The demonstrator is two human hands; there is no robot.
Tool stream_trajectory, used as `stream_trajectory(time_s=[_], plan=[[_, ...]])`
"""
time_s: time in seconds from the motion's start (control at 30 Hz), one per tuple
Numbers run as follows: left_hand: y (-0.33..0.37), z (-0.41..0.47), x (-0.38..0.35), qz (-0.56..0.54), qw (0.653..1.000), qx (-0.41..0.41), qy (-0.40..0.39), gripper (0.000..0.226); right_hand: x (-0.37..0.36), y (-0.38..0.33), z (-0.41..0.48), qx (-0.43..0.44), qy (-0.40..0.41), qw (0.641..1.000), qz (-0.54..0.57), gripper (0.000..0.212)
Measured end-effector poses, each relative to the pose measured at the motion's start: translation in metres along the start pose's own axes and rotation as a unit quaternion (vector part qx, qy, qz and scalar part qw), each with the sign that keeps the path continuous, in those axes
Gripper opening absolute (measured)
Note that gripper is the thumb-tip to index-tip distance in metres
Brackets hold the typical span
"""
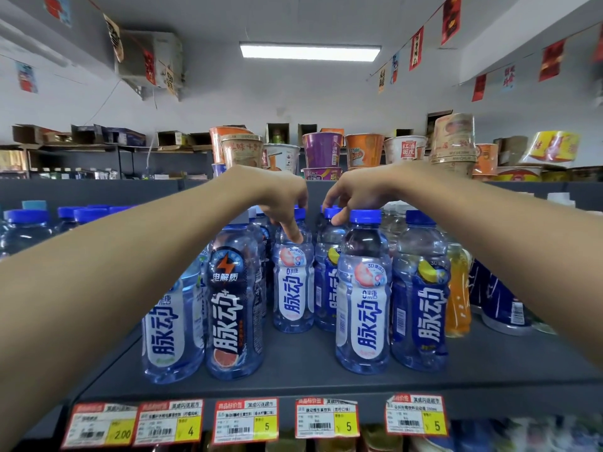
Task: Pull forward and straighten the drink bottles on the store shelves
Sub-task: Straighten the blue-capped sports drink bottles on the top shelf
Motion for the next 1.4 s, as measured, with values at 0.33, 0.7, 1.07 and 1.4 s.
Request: stream_trajectory(time_s=[0.33, 0.7, 1.07, 1.4], plan=[[0.025, -0.016, 0.014, -0.023, 0.996, 0.002, 0.085, 0.063, 0.018, 0.014, -0.045, -0.015, 0.039, 0.997, 0.068, 0.045], [0.123, -0.049, -0.018, -0.262, 0.884, -0.094, 0.376, 0.034, -0.033, 0.04, -0.111, -0.01, 0.356, 0.894, 0.27, 0.029], [0.111, -0.071, -0.017, -0.199, 0.922, -0.041, 0.329, 0.05, -0.029, 0.009, -0.117, -0.001, 0.372, 0.87, 0.323, 0.031], [0.078, -0.108, -0.023, -0.18, 0.936, 0.008, 0.302, 0.057, -0.027, -0.029, -0.102, 0.004, 0.374, 0.863, 0.341, 0.032]])
Point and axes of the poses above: each hand's wrist, its own z-axis towards the middle knuckle, its own x-axis out of the back of the hand, y = z × x, the point moved 4 cm from there along z, towards the middle knuckle, and after that the axes turned 12 degrees about -x, right-handed, at the moved point
